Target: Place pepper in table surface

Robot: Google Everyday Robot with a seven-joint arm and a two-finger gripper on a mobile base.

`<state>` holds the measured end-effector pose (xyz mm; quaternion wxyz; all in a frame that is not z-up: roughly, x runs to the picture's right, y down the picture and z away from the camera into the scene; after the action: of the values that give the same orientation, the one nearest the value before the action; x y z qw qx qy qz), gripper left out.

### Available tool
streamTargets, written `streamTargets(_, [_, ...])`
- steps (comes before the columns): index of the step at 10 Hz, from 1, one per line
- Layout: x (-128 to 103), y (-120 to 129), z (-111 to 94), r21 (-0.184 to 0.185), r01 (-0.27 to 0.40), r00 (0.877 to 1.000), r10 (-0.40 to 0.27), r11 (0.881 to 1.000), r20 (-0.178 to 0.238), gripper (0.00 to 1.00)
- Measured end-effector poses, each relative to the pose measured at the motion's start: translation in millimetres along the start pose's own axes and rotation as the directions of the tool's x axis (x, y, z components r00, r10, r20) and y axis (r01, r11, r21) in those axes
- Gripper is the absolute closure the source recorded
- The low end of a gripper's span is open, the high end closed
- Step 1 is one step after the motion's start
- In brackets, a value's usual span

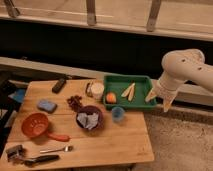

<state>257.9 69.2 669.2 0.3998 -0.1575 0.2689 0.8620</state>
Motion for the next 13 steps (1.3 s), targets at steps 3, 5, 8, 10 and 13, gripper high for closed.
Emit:
streamTargets(3, [0.0,0.0,0.0,0.0,0.0,1.0,0.0,1.0,0.0,0.35])
streamTargets(5, [0.0,0.0,0.0,0.0,0.0,1.0,0.0,1.0,0.0,0.35])
streamTargets(8, [0.0,0.0,0.0,0.0,0.0,1.0,0.0,1.0,0.0,0.35])
streamTargets(10, [0.0,0.0,0.0,0.0,0.0,1.0,0.0,1.0,0.0,0.35])
streamTargets(13, [0.0,0.0,0.0,0.0,0.0,1.0,0.0,1.0,0.0,0.35])
